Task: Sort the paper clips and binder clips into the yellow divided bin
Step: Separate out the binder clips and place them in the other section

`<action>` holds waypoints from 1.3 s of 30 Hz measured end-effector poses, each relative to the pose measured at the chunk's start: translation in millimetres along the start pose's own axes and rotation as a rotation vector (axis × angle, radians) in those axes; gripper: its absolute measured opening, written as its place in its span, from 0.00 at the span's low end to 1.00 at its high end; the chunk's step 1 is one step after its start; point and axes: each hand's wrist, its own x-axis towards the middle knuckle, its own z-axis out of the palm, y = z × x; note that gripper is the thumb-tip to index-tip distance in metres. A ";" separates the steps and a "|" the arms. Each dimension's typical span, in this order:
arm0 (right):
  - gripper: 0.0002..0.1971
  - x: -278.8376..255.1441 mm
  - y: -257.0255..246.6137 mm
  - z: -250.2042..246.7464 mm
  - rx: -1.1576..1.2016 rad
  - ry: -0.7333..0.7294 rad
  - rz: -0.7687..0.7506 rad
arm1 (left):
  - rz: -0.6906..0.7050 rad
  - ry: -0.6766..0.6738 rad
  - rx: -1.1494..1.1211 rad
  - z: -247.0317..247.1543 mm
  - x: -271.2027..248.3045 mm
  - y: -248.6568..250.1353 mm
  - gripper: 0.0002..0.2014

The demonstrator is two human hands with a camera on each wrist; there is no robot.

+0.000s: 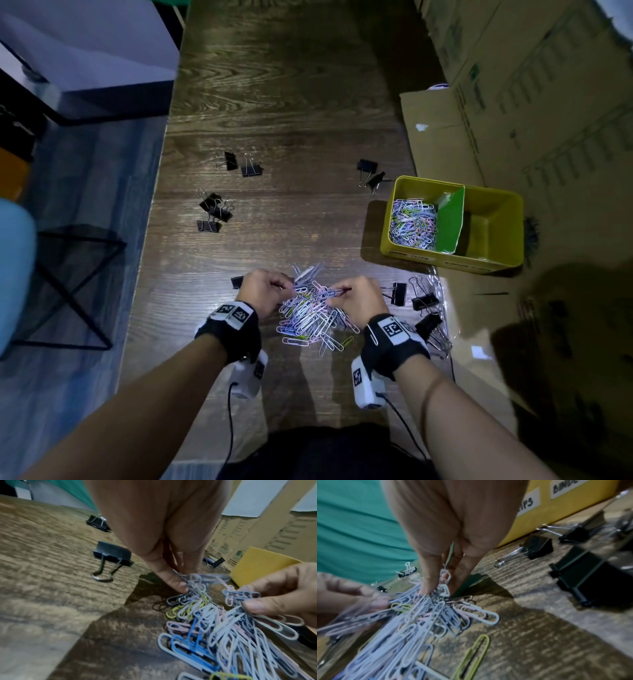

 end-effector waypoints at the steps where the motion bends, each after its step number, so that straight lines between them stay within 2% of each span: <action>1: 0.17 -0.2 2.0 -1.4 0.039 0.005 -0.003 | -0.026 0.004 -0.045 -2.4 0.3 -1.8 0.12; 5: 0.16 -4.1 6.4 -8.8 0.204 0.024 -0.042 | -0.059 0.004 -0.237 -13.2 0.9 -3.2 0.12; 8: 0.11 -9.9 3.3 -18.3 0.394 0.080 -0.087 | -0.039 -0.003 -0.327 -26.7 0.7 2.8 0.09; 11: 0.13 -20.6 -6.3 -33.1 0.590 0.117 -0.162 | 0.002 -0.015 -0.410 -41.1 -2.2 21.6 0.08; 13: 0.12 -30.1 -15.8 -48.0 0.687 0.140 -0.216 | 0.051 -0.028 -0.480 -47.8 -4.8 44.9 0.04; 16: 0.12 -43.5 -28.4 -73.6 0.759 0.215 -0.288 | 0.133 -0.063 -0.580 -48.8 -2.5 87.3 0.04; 19: 0.12 -52.8 -36.0 -98.1 0.810 0.285 -0.350 | 0.205 -0.136 -0.629 -36.4 7.6 130.3 0.09; 22: 0.12 -56.1 -40.0 -121.2 0.859 0.368 -0.433 | 0.241 -0.204 -0.618 -11.5 22.7 168.9 0.07; 25: 0.11 -55.4 -42.1 -142.1 0.894 0.431 -0.488 | 0.290 -0.170 -0.459 20.9 40.3 198.7 0.05; 29: 0.11 -41.9 -34.7 -159.5 0.887 0.505 -0.447 | 0.500 -0.089 0.137 60.6 53.1 223.4 0.04; 31: 0.13 -30.0 -28.6 -166.0 0.884 0.550 -0.406 | 0.519 -0.131 0.336 75.2 56.6 225.7 0.05; 34: 0.12 -9.7 -18.8 -172.9 0.845 0.618 -0.335 | 0.569 -0.225 0.545 82.8 55.8 220.2 0.06; 37: 0.13 13.5 -8.5 -175.9 0.700 0.667 -0.233 | 0.794 -0.306 0.652 79.6 51.5 212.1 0.13; 39: 0.14 28.3 -4.5 -173.4 0.482 0.672 -0.145 | 0.897 -0.392 0.696 74.5 49.6 200.8 0.17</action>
